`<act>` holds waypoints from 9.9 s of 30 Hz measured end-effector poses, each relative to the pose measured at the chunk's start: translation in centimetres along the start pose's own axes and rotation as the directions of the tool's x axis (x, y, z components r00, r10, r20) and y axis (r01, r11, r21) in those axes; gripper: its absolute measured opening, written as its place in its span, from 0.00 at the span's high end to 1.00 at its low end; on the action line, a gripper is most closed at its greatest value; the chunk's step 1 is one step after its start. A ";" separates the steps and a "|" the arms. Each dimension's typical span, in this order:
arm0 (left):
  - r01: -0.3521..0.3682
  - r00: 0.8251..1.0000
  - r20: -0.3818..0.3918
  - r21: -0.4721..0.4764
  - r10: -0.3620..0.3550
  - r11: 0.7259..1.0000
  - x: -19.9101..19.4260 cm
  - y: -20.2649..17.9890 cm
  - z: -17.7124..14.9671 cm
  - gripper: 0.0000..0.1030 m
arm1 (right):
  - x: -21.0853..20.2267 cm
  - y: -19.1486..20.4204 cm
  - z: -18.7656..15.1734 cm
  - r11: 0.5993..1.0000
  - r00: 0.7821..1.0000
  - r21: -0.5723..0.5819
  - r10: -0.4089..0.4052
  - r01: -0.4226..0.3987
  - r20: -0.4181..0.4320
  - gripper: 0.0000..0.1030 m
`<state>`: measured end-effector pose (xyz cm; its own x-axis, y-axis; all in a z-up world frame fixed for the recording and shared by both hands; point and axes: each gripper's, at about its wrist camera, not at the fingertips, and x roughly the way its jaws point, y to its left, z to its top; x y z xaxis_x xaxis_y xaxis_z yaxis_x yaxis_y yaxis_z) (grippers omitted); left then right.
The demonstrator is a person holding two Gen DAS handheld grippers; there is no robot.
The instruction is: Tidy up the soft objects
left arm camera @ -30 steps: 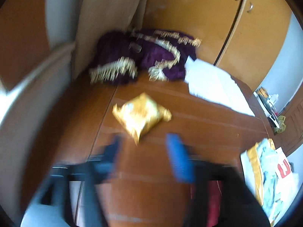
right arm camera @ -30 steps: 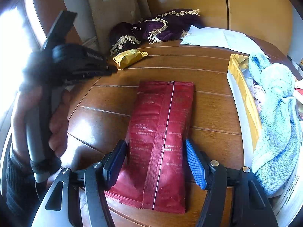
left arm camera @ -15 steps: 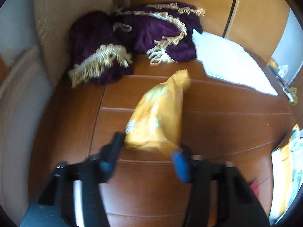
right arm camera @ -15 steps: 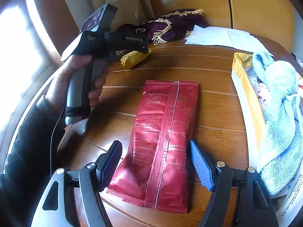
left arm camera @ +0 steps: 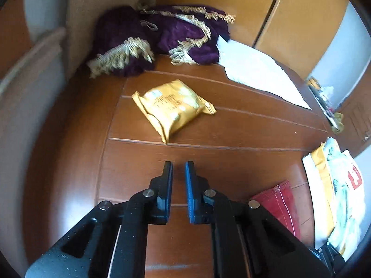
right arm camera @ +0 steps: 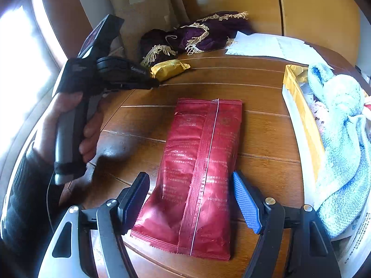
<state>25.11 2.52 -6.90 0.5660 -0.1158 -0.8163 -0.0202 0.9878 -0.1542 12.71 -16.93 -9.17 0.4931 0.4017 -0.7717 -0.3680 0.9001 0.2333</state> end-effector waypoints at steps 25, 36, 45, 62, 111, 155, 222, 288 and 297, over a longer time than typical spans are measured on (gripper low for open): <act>-0.183 0.983 0.050 0.162 0.177 0.970 1.1 -1.2 0.1 0.36 | 0.2 -0.1 0.2 0.999 0.999 -0.005 -0.036 0.036 0.000 0.34; -0.161 0.983 0.083 -0.038 0.164 0.986 -5.9 -0.4 -9.6 0.37 | -0.1 -0.3 -0.2 0.999 0.999 0.007 -0.037 0.037 0.017 0.46; -0.118 0.986 0.101 -0.127 0.131 0.985 -8.7 -1.5 -13.0 0.53 | -1.5 0.2 -1.6 0.998 0.998 0.045 0.047 -0.050 0.052 0.51; 0.023 0.998 0.066 -0.036 -0.020 0.999 -7.2 -0.2 -12.2 0.29 | -2.4 1.2 -3.3 0.994 0.994 0.059 0.086 -0.090 0.063 0.51; 0.368 0.925 0.111 -0.033 -0.362 0.929 -8.1 -19.1 -11.5 0.59 | -12.2 -15.1 -2.8 0.989 0.959 0.096 0.079 -0.109 0.271 0.51; 0.443 0.895 0.077 -0.028 -0.440 0.896 -6.6 -20.1 -11.1 0.50 | -13.3 -16.8 -3.9 0.961 0.951 0.269 -0.017 -0.070 0.308 0.53; -0.010 0.967 0.256 0.060 -0.006 0.998 -12.9 -18.1 -15.7 0.21 | -16.5 -12.3 -5.6 0.960 0.964 0.280 -0.074 0.000 0.254 0.17; -0.037 0.972 0.235 0.112 0.010 0.993 -12.6 -20.3 -16.0 0.21 | -17.1 -13.6 -6.0 0.970 0.967 0.245 -0.061 -0.002 0.247 0.18; -0.041 0.970 0.242 0.117 0.012 0.992 -12.7 -20.3 -16.0 0.21 | -17.2 -13.8 -5.9 0.968 0.966 0.250 -0.066 0.002 0.249 0.18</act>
<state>5.15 -17.72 -2.30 0.7480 -0.0757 -0.6594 0.0528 0.9971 -0.0545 4.63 -37.26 -2.62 0.6974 0.3706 -0.6134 -0.1581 0.9144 0.3727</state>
